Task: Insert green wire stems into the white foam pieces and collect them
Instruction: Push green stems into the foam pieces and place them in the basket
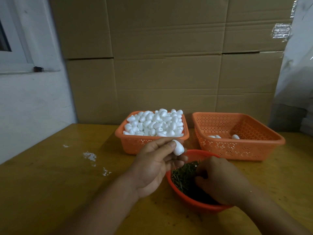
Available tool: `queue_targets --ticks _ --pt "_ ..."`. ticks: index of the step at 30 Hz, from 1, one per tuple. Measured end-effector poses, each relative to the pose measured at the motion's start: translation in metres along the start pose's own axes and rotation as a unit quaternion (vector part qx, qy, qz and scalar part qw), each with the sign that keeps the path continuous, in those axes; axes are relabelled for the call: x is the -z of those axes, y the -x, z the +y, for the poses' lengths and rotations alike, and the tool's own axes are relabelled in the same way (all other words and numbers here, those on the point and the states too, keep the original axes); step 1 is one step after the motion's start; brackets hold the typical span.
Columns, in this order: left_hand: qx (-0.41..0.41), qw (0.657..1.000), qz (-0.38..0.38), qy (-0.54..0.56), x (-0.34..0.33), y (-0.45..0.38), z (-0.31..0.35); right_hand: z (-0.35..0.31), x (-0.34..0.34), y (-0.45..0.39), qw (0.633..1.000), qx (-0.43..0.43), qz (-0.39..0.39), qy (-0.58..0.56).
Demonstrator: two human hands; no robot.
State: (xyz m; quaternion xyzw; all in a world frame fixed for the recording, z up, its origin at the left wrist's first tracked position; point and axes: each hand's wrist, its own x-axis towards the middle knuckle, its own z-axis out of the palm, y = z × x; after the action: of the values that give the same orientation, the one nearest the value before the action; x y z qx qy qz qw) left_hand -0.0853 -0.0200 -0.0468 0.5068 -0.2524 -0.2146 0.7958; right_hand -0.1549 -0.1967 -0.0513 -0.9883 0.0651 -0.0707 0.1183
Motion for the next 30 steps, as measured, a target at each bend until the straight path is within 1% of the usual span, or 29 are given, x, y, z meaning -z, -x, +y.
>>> queue_targets --ticks 5,9,12,14,15,17,19,23,25,28,30 --pt "0.026 0.999 0.007 0.041 0.000 0.001 0.002 0.000 0.005 0.003 0.995 0.018 0.078 -0.057" --pt "0.039 0.998 0.013 0.041 -0.001 0.003 0.003 0.000 0.007 0.006 0.990 0.045 0.103 -0.087" --pt "0.035 0.998 0.014 0.042 -0.001 0.003 0.004 0.001 0.008 0.008 0.986 0.040 0.121 -0.105" --pt "0.033 0.999 0.014 0.036 -0.001 0.003 0.004 0.003 0.009 0.010 0.979 0.034 0.140 -0.146" --pt "0.034 0.999 0.015 0.032 -0.001 0.003 0.004 0.004 0.009 0.011 0.971 0.034 0.147 -0.185" --pt "0.041 0.999 0.018 0.020 -0.002 0.004 0.004 0.004 0.012 0.014 0.943 0.051 0.151 -0.293" --pt "0.049 0.999 0.021 0.001 -0.002 0.004 0.004 0.000 0.015 0.017 0.899 0.075 0.159 -0.400" --pt "0.059 0.998 0.023 -0.004 -0.003 0.005 0.006 -0.013 0.019 0.023 0.824 0.117 0.193 -0.520" --pt "0.062 0.998 0.021 0.005 -0.004 0.006 0.007 -0.017 0.018 0.024 0.790 0.130 0.180 -0.571" --pt "0.063 0.998 0.021 0.004 -0.004 0.006 0.007 -0.021 0.015 0.025 0.760 0.135 0.152 -0.617" --pt "0.063 0.998 0.023 -0.005 -0.005 0.006 0.007 -0.023 0.012 0.026 0.752 0.131 0.147 -0.629"
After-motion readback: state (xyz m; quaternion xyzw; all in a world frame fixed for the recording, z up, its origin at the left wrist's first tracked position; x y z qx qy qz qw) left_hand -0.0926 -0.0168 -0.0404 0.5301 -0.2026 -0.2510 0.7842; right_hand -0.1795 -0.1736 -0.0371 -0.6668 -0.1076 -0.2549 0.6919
